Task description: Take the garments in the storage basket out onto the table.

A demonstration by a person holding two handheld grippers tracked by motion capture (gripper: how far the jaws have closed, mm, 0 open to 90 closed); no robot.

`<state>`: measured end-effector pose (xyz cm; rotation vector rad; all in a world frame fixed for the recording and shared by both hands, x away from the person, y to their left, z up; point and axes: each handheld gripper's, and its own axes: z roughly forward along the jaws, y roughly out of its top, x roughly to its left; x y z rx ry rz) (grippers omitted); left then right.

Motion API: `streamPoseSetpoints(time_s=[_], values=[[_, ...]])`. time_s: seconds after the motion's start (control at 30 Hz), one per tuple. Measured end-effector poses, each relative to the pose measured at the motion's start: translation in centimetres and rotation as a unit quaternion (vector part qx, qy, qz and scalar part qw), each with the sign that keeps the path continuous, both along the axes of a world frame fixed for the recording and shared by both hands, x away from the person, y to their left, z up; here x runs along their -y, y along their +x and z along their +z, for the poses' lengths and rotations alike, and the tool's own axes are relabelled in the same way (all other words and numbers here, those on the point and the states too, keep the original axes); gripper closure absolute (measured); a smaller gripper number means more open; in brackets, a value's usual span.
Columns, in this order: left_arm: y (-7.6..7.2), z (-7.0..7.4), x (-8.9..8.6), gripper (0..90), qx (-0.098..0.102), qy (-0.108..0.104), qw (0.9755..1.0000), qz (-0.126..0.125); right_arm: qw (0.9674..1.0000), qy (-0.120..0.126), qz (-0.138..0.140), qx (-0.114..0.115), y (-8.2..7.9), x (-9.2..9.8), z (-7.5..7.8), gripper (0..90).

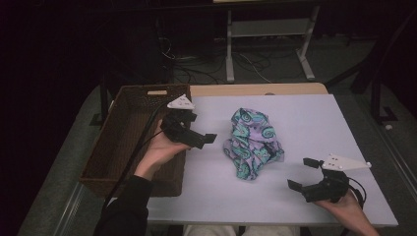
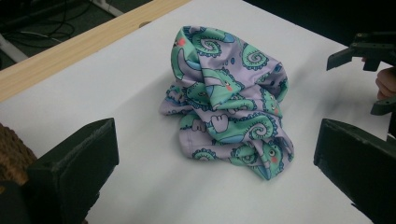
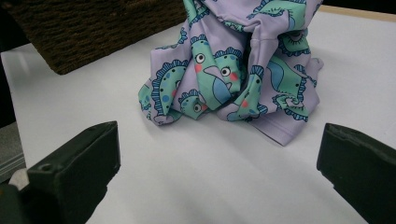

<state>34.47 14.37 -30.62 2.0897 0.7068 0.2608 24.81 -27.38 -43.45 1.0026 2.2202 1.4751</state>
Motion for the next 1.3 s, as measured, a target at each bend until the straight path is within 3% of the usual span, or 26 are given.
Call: streamPoseSetpoints(time_s=[0.67,0.87,1.13,1.17,1.3], values=[[-2.4,-1.1,-3.1,0.0,0.025,-0.001,0.9996,0.010,1.0000,-0.003,0.001,-0.001,0.1,-0.1,-0.1,0.0],[-3.4,-1.3,-4.5,0.0,0.040,-0.016,0.9988,0.023,1.0000,-0.003,0.001,0.000,0.1,-0.1,-0.1,0.0],[-4.4,-2.5,-6.5,0.4,0.047,-0.084,0.9944,0.043,1.0000,-0.004,-0.002,-0.003,0.1,-0.1,-0.1,0.0],[-4.3,-2.7,-6.6,0.8,0.040,-0.080,0.9950,0.044,1.0000,-0.004,-0.002,-0.003,0.1,-0.1,-0.1,0.0],[-4.6,-2.5,-6.5,0.8,0.052,-0.063,0.9956,0.045,1.0000,-0.004,-0.002,-0.004,0.1,0.0,-0.1,0.0]])
